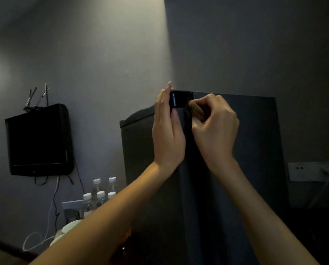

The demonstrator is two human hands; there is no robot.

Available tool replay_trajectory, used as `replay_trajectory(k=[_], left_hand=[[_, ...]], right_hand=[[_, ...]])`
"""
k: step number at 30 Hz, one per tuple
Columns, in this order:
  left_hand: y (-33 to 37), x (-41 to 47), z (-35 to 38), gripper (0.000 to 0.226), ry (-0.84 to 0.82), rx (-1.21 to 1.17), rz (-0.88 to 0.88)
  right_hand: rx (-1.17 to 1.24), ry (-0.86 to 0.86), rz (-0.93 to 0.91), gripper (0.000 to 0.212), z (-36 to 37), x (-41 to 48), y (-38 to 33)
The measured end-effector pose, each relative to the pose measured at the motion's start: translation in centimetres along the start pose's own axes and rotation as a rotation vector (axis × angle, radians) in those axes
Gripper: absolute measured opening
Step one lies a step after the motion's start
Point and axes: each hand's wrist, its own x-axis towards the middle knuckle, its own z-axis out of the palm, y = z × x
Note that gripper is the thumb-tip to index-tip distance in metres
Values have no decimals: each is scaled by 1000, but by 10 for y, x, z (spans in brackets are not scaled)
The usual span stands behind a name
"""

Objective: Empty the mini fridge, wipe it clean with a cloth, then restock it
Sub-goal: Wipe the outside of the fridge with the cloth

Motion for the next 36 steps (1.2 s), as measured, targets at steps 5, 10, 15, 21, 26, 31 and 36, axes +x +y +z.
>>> replay_trajectory(k=[5,10,15,21,26,31,36], left_hand=[[-1,-1,-1,46,-5,17,11],[-1,-2,0,47,-3,65,18],[-1,-2,-1,46,7,38,16],[2,-23,-9,50,14,254,84],[0,-43,-14,52,-37,309,101],[3,-56,-13,51,-46,250,49],[4,-86,-9,52,-31,159,-23]], right_hand=[[41,-39,53,16,-10,-34,9],[-1,-71,-2,14,-13,-38,13],[28,-9,54,11,-1,12,1],[22,-25,117,11,-9,-27,9],[-52,-55,67,12,-12,-34,8],[16,-14,163,12,0,18,-4],[96,-7,170,9,-3,-22,10]])
